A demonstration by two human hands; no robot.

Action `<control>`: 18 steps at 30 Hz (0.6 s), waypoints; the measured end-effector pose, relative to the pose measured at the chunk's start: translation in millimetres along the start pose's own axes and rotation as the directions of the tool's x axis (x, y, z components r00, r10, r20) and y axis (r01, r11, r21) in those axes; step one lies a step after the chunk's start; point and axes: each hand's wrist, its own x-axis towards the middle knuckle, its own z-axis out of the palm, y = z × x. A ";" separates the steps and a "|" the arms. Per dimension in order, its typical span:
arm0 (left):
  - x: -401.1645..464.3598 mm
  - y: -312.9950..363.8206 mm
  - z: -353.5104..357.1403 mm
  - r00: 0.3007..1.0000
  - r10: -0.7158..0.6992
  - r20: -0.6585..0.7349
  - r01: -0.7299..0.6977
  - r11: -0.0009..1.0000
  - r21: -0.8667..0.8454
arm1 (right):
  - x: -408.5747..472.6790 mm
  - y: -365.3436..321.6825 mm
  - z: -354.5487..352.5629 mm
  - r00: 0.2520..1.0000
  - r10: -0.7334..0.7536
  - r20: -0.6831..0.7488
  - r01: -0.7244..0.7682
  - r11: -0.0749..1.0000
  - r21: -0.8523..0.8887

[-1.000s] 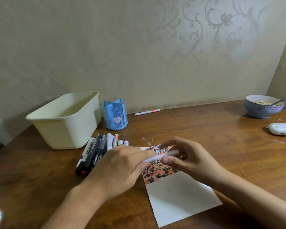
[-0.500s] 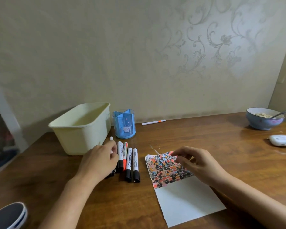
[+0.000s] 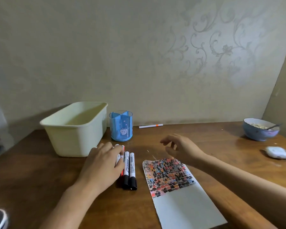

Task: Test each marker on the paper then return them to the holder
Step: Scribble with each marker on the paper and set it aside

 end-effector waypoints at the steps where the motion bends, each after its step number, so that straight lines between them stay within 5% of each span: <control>1: -0.9 4.7 0.2 1.000 0.027 0.003 -0.027 1.000 -0.015 | 14.0 5.3 2.6 1.000 0.001 -0.015 -0.002 0.999 -0.047; 9: -11.3 33.9 1.6 0.931 0.251 0.265 -0.231 0.967 -0.102 | 103.2 31.7 33.7 0.998 0.059 0.029 -0.044 0.926 -0.375; 18: -10.2 29.1 11.5 0.910 0.282 0.304 -0.253 0.959 -0.130 | 148.6 41.5 67.5 0.989 0.149 0.021 -0.129 0.910 -0.393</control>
